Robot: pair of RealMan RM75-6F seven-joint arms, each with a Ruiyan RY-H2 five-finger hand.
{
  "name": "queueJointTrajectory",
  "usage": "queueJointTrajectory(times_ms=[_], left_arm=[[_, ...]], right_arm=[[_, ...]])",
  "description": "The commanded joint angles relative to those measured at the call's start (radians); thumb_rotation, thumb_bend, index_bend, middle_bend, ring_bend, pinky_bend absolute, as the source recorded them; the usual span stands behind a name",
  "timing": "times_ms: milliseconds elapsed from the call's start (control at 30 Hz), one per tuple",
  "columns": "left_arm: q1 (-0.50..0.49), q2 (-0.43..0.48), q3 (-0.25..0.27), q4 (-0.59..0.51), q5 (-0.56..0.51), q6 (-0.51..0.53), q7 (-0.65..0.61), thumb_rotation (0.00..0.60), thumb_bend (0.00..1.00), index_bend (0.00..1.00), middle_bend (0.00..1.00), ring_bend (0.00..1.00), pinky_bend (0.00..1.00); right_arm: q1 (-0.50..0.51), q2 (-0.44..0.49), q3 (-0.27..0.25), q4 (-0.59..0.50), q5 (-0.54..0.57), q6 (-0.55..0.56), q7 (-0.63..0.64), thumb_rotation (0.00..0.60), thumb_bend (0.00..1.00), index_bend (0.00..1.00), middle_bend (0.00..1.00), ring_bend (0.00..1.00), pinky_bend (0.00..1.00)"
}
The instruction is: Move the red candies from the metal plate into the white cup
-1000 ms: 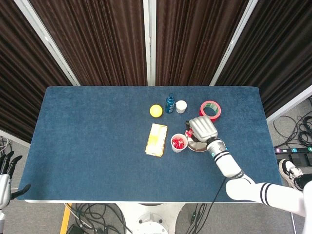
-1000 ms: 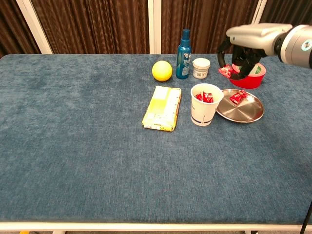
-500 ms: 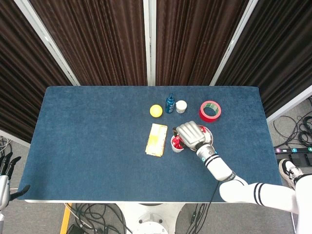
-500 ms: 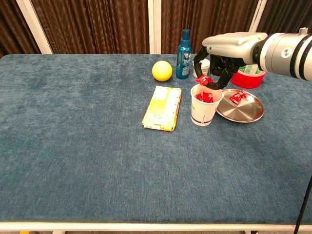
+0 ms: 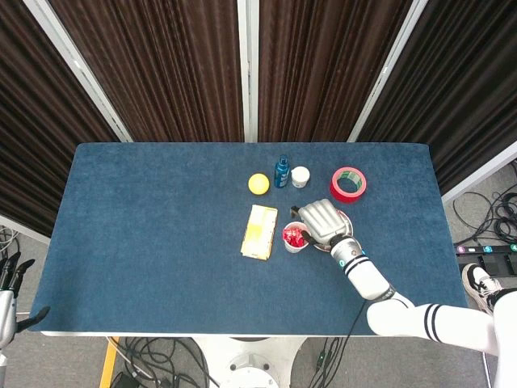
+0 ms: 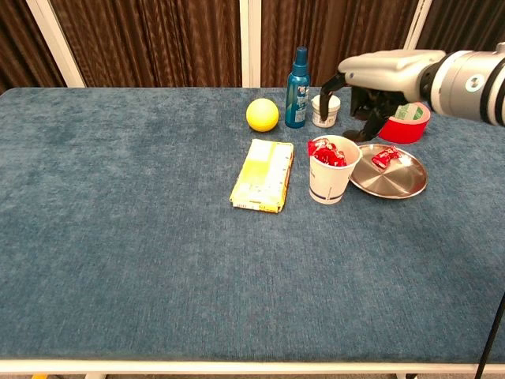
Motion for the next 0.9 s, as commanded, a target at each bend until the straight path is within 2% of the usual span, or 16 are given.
queueJointTrajectory(times_ms=[33, 100, 167, 433, 900], left_arm=[[0.001, 0.001, 0.001, -0.002, 0.002, 0.002, 0.0, 0.6, 0.0, 0.22, 0.17, 0.09, 0.16], [0.0, -0.001, 0.001, 0.0, 0.002, -0.001, 0.0, 0.6, 0.0, 0.22, 0.17, 0.09, 0.16], [-0.001, -0.001, 0.002, 0.0, 0.005, 0.0, 0.0, 0.6, 0.0, 0.22, 0.17, 0.09, 0.16], [-0.002, 0.002, 0.002, -0.008, 0.006, 0.0, 0.011, 0.6, 0.0, 0.22, 0.17, 0.09, 0.16], [0.0, 0.009, 0.0, -0.021, -0.006, -0.004, 0.024, 0.6, 0.0, 0.22, 0.17, 0.09, 0.16]], right_arm=[[-0.016, 0.02, -0.006, 0.013, 0.018, 0.014, 0.004, 0.6, 0.22, 0.34, 0.93, 0.9, 1.0], [-0.022, 0.021, -0.022, 0.046, 0.049, 0.017, -0.018, 0.6, 0.16, 0.35, 0.93, 0.9, 1.0], [-0.026, 0.008, -0.04, 0.092, 0.085, 0.021, -0.047, 0.6, 0.14, 0.36, 0.93, 0.9, 1.0], [-0.031, -0.071, -0.076, 0.256, 0.16, -0.034, -0.081, 0.6, 0.17, 0.42, 0.93, 0.9, 1.0], [0.018, -0.266, -0.058, 0.552, 0.195, -0.144, -0.112, 0.6, 0.2, 0.43, 0.93, 0.9, 1.0]])
